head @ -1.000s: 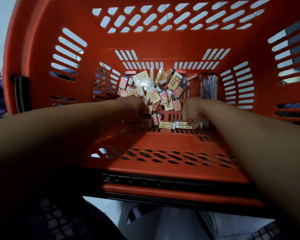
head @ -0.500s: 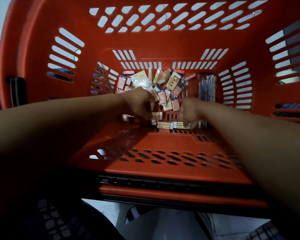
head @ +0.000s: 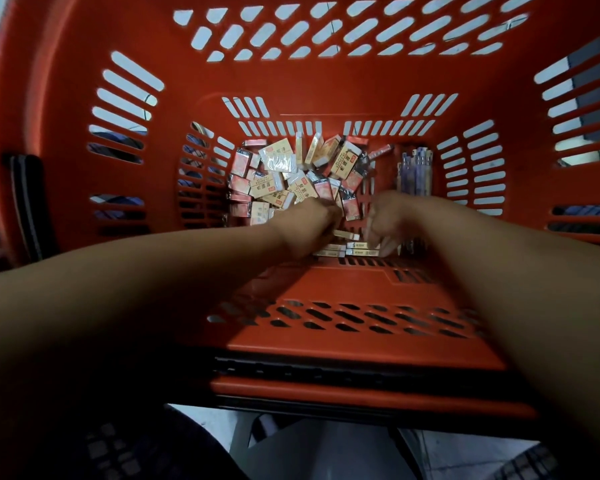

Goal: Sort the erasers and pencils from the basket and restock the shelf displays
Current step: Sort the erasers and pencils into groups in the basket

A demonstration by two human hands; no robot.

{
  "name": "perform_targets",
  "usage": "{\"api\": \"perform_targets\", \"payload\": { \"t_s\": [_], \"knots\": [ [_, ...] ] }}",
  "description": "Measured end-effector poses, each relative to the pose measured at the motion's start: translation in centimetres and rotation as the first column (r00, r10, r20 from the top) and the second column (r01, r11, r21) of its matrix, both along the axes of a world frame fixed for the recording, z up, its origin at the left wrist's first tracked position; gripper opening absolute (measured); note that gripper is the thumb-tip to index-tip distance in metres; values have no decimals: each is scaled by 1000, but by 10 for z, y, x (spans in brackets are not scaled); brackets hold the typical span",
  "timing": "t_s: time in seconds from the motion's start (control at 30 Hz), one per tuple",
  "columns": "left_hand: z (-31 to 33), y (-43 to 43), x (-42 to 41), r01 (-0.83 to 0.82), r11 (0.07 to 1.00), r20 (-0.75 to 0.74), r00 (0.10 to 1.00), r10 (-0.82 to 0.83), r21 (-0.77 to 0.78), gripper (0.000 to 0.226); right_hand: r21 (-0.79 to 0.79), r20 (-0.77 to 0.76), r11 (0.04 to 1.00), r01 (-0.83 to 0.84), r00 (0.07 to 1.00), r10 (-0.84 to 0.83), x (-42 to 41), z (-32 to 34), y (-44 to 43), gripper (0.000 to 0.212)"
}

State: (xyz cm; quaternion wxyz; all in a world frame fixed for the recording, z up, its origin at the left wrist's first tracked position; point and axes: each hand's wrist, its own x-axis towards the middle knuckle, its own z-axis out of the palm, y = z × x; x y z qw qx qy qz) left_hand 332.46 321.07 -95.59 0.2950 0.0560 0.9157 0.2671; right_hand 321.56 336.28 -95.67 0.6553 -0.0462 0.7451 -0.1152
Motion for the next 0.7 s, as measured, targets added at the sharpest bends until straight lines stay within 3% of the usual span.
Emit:
{"api": "perform_targets", "payload": {
  "t_s": [0.2,0.57,0.7],
  "knots": [
    [-9,3,5,-19,998,40,999,16,58,25,13,-43,1000,-11,999,12,0,-2,-3,38],
    [-3,8,8,-47,987,106,994,31,151,49,85,-129,985,-150,979,160,-5,3,-8,23],
    [3,6,7,-12,991,116,993,-3,136,52,114,-104,979,-168,978,180,-5,1,-8,35]
  ]
}}
